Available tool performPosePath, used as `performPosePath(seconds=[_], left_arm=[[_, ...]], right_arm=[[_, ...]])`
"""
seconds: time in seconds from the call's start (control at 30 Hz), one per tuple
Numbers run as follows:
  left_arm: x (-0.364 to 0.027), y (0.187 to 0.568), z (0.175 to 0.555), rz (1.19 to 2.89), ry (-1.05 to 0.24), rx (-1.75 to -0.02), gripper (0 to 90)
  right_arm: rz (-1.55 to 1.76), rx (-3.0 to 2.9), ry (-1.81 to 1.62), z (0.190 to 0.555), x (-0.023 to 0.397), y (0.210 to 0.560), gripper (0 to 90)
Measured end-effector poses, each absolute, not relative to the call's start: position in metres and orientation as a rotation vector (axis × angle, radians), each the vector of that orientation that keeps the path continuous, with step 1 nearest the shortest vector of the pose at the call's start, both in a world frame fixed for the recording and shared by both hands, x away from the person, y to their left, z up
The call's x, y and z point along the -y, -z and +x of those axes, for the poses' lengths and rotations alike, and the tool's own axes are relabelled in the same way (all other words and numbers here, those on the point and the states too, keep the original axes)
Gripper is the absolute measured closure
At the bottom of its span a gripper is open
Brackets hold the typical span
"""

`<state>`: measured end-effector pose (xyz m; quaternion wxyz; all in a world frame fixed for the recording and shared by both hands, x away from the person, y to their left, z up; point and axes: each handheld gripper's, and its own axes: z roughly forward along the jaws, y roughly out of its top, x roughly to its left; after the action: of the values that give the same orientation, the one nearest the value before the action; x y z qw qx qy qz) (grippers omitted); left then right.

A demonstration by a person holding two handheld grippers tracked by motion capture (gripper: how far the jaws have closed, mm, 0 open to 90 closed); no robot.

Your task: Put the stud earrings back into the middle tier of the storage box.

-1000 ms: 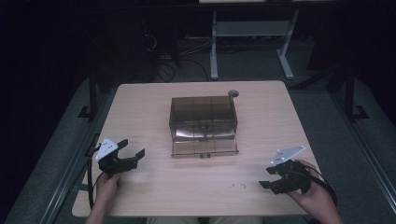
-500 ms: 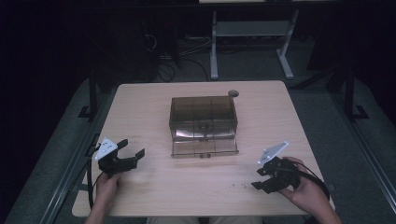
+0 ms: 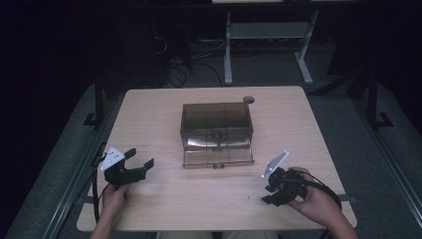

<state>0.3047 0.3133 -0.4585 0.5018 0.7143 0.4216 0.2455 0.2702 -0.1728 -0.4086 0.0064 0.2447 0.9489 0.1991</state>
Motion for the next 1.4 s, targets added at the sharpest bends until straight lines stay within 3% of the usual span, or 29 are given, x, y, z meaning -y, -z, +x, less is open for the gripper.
performPosePath(seconds=[0.27,1.4], left_arm=[[-0.313,0.459,0.305,1.726,-0.592,-1.02,12.8],[-0.315,0.458,0.305,1.71,-0.584,-1.025,12.8]], right_arm=[[0.752,-3.0,-0.494,0.275,0.164,0.417,71.6],[0.633,-3.065,-0.225,0.28,0.133,0.434,76.7]])
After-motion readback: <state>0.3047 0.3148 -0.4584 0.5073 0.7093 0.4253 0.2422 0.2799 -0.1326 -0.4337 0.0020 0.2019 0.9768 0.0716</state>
